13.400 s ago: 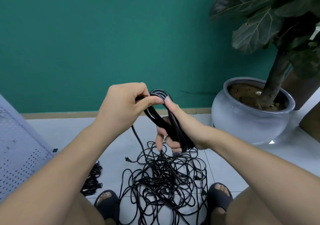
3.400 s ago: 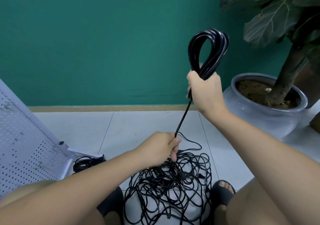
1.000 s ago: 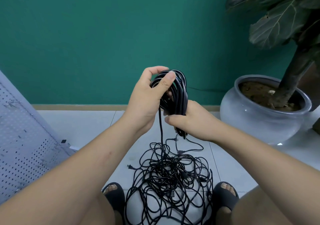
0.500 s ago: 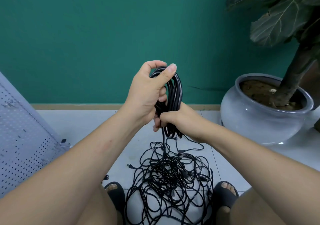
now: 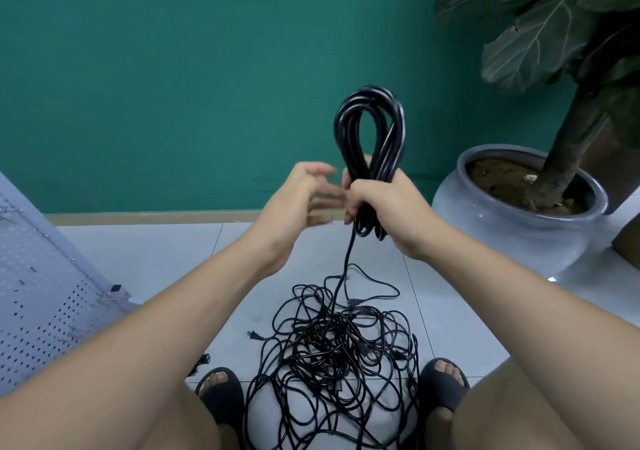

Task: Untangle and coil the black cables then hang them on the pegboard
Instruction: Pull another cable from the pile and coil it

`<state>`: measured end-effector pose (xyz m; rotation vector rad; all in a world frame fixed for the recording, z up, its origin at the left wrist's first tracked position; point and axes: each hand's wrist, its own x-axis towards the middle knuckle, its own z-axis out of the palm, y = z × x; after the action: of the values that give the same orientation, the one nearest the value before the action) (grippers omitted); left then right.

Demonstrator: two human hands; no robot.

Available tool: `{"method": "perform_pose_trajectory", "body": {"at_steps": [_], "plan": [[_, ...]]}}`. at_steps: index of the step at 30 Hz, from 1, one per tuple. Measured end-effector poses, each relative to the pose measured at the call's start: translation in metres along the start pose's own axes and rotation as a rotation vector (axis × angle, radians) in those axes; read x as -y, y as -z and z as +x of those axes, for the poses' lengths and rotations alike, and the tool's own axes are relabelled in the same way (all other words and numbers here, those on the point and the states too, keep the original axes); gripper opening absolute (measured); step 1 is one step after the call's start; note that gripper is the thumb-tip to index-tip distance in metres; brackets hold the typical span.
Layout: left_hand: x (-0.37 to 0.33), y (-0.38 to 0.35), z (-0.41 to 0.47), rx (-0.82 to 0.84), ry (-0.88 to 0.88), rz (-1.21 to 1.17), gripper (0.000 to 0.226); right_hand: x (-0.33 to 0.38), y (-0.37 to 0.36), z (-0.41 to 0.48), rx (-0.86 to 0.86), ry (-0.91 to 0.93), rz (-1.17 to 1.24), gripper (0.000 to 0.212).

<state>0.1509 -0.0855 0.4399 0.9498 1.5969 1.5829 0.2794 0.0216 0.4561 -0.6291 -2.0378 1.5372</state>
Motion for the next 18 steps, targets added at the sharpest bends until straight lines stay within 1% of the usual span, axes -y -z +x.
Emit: {"method": "perform_pose_trajectory", "body": {"at_steps": [2,4,5,7,9,10,15,18], "plan": [[0.021,-0.005,-0.003,0.087,0.067,0.224,0.032,0.003,0.006,-0.001,-0.037,0.031,0.056,0.016],[0.041,-0.012,-0.008,0.182,0.101,0.349,0.036,0.006,0.008,-0.001,-0.052,0.056,0.095,0.011],[0.049,-0.015,-0.012,0.216,0.118,0.368,0.035,0.007,0.007,-0.001,-0.059,0.068,0.113,0.012],[0.064,-0.024,-0.017,0.256,0.149,0.389,0.026,0.009,0.006,-0.001,-0.081,0.099,0.149,0.013],[0.079,-0.032,-0.022,0.267,0.160,0.466,0.016,0.012,0.005,-0.002,-0.108,0.131,0.165,0.011],[0.086,-0.034,-0.025,0.275,0.169,0.508,0.016,0.013,0.005,-0.002,-0.121,0.144,0.169,0.010],[0.106,-0.032,-0.033,0.347,0.271,0.614,0.032,0.016,0.008,-0.001,-0.232,0.196,0.206,0.006],[0.099,-0.032,-0.033,0.386,0.260,0.545,0.036,0.019,0.010,0.000,-0.313,0.225,0.196,0.008]]}}
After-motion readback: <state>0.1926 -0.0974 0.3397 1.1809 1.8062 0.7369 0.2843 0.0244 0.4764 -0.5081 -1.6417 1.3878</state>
